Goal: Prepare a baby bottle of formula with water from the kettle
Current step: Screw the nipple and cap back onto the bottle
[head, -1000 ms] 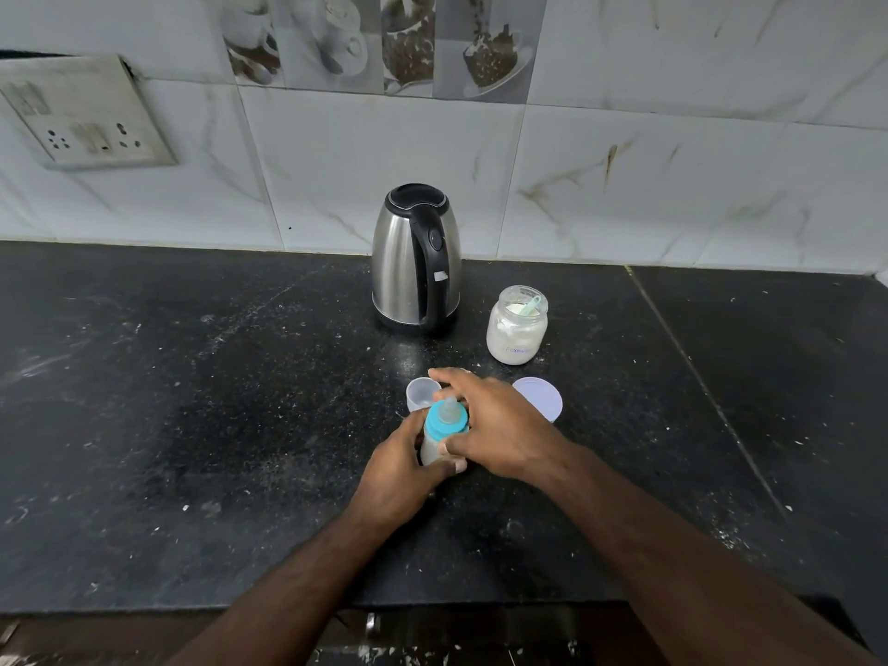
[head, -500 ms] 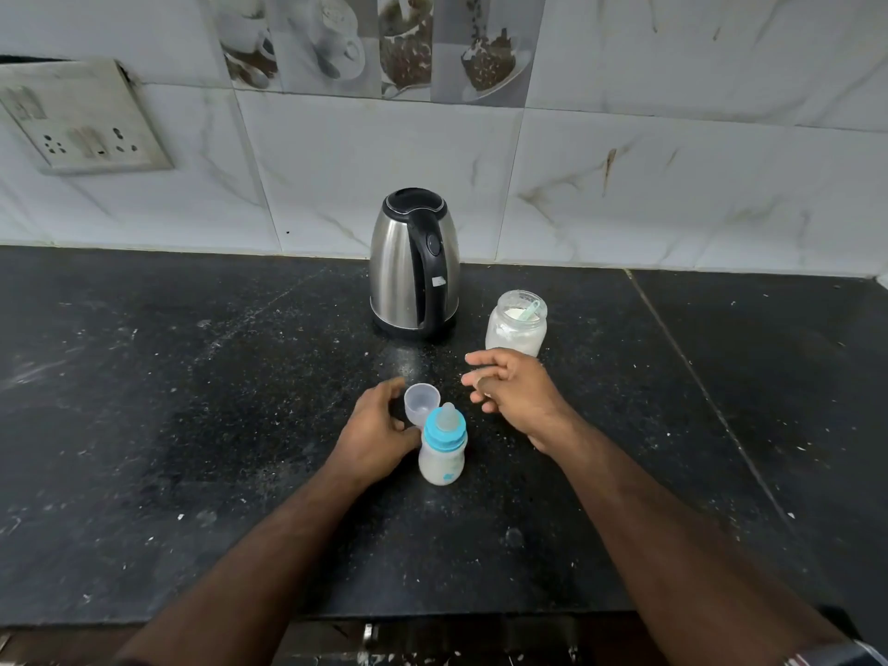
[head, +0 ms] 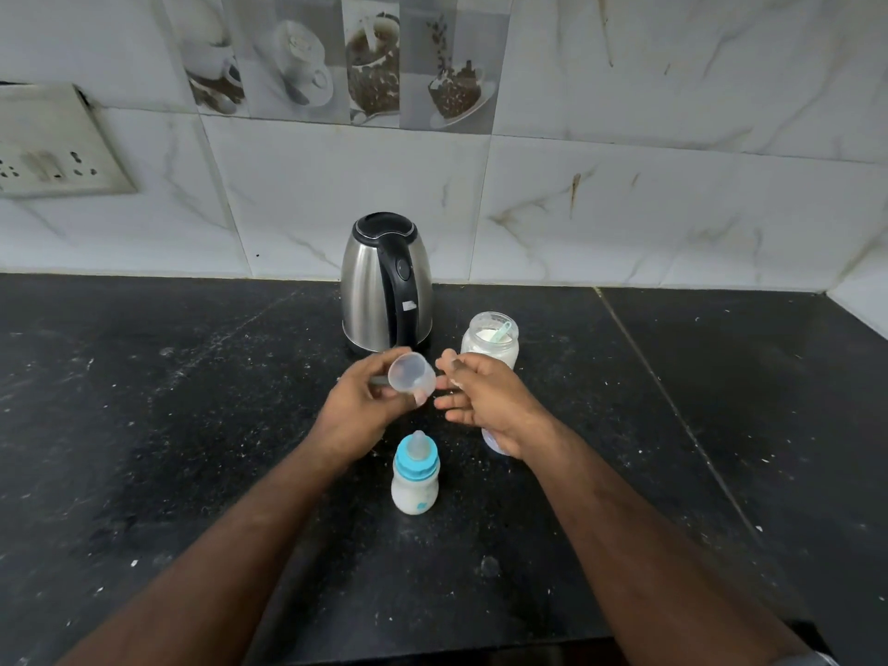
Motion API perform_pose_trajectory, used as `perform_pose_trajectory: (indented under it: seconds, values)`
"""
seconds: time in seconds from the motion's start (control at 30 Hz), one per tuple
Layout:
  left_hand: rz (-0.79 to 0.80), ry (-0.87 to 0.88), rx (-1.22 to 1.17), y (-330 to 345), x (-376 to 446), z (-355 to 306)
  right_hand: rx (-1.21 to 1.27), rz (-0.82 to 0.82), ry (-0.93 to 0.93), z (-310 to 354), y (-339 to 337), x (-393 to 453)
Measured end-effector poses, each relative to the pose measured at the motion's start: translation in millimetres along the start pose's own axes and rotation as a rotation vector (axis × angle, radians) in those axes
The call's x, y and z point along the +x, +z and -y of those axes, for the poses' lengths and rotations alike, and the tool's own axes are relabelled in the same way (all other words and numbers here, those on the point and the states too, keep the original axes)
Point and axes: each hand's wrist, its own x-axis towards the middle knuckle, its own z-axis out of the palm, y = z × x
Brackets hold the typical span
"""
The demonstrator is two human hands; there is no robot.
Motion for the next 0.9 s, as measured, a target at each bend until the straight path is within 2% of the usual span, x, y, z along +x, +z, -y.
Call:
perform_pose_trajectory:
  seconds: [0.1,0.2,0.33,0.5,0.57,0.67,0.77,0.9]
  values:
    - [0.068,0.031,-0.089,-0.9,2.5,-15.7,0.311,0.1,0.053,7.1,2.9,-8.2]
    - [0.162,0.007,-0.131,-5.5,1.0,-14.1,0.504,0.1,0.069,8.4,-0.3,-16.7]
    - [0.232,-0.096,-0.17,-20.3,-9.5,9.1,0.522,0.019,0.03,11.6,-8.7,-21.5]
    - [0.313,-0.176,-0.067,-18.9,-31.7,35.0,0.533,-0.013,0.013,8.3,-10.2,-24.1]
    - [0.358,-0.204,0.019,-13.4,-39.0,41.7,0.385,-0.035,-0.03,6.4,-10.3,-26.2]
    - [0.355,-0.213,0.083,0.7,-48.7,48.3,0.013,-0.054,-0.205,9.6,-10.6,-32.1]
    - [0.298,-0.18,0.119,13.4,-54.8,47.5,-0.278,0.023,-0.357,14.4,-5.5,-41.8]
    - [0.226,-0.174,0.154,22.3,-59.5,51.2,-0.646,0.117,-0.419,11.4,5.8,-49.3]
